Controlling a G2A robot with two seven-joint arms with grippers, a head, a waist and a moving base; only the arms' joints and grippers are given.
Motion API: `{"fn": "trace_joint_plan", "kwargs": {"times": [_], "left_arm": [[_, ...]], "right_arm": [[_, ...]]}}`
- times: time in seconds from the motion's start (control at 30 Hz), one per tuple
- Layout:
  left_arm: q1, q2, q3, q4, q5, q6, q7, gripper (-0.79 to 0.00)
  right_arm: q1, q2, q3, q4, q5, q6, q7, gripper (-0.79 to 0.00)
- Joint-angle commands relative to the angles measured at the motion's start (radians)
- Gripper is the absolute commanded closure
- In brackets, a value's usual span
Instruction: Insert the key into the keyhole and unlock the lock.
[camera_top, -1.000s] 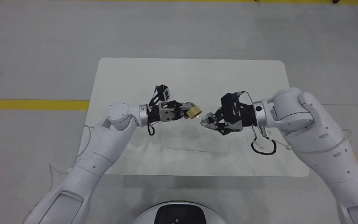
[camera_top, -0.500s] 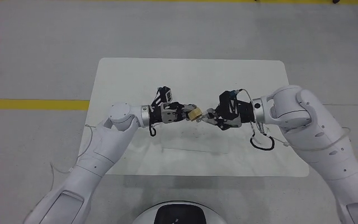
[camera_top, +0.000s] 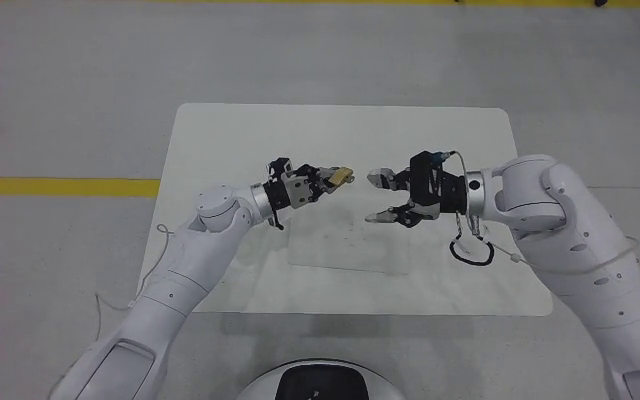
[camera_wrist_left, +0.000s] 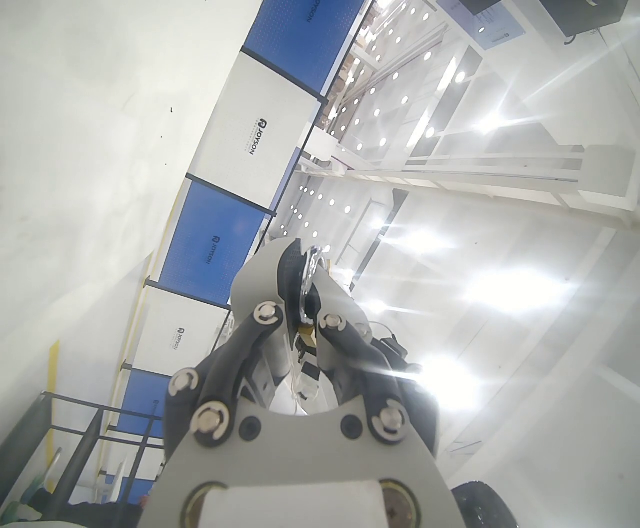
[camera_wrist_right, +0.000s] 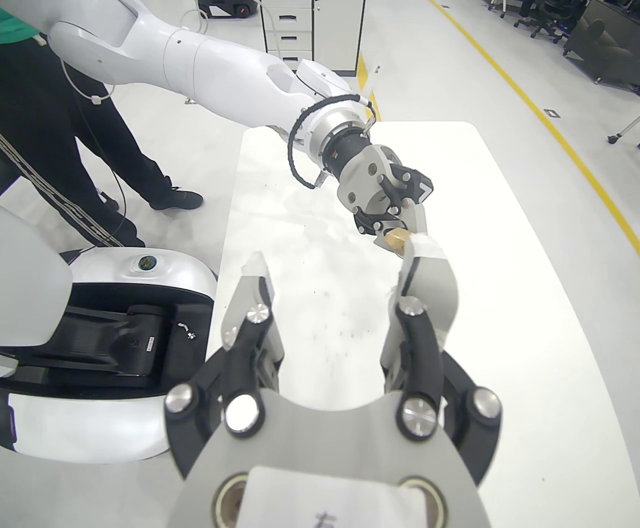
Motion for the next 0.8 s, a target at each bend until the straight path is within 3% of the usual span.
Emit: {"fn": "trace_joint_plan", "kwargs": {"times": [0.0,0.17,0.33,0.37,0.4,0.47,0.5,0.77], "left_arm": [[0.0,0.0,0.0,0.0,0.0,0.0,0.0,0.0],[0.002,0.0,-0.001,-0.003,0.002,-0.003,0.006,0.0],[0.031,-0.002,-0.003,-0.075,0.066,-0.076,0.144,0.0],[0.034,-0.002,0.0,-0.09,0.094,-0.088,0.176,0.0],[0.038,-0.002,0.003,-0.105,0.116,-0.092,0.197,0.0],[0.043,-0.001,0.013,-0.126,0.154,-0.079,0.214,0.0],[0.045,-0.001,0.015,-0.134,0.161,-0.072,0.218,0.0],[0.065,0.001,0.004,-0.177,0.173,-0.033,0.225,0.0]], "right_arm": [[0.0,0.0,0.0,0.0,0.0,0.0,0.0,-0.785],[0.0,0.0,0.0,0.0,0.0,0.0,0.0,-0.785],[-0.026,-0.009,0.01,-0.044,-0.15,0.105,-0.076,-0.785],[-0.034,-0.011,0.011,-0.058,-0.192,0.126,-0.108,-0.736],[-0.041,-0.014,0.011,-0.072,-0.237,0.142,-0.138,-0.622],[-0.054,-0.018,0.012,-0.092,-0.343,0.19,-0.175,-0.511],[-0.06,-0.019,0.008,-0.1,-0.397,0.212,-0.173,-0.409],[-0.078,-0.032,-0.03,-0.132,-0.615,0.32,-0.148,-0.459]]}}
